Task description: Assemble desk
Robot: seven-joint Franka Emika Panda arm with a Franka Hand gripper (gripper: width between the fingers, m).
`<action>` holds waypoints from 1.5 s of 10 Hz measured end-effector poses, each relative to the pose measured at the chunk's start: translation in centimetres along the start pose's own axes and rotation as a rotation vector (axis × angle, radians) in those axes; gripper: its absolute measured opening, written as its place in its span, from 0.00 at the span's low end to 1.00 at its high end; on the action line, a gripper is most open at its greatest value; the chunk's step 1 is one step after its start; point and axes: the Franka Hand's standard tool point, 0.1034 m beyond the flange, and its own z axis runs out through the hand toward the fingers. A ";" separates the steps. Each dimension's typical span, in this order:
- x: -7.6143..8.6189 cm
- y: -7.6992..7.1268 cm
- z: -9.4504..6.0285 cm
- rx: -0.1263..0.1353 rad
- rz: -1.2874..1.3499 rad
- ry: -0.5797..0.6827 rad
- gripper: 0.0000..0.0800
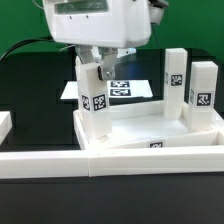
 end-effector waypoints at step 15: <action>-0.2 -0.4 0.9 -0.063 -1.180 -0.030 0.81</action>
Offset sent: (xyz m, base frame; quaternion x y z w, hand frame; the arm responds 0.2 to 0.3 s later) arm 0.0000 0.0000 0.0000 0.0000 0.0000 -0.0650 0.9979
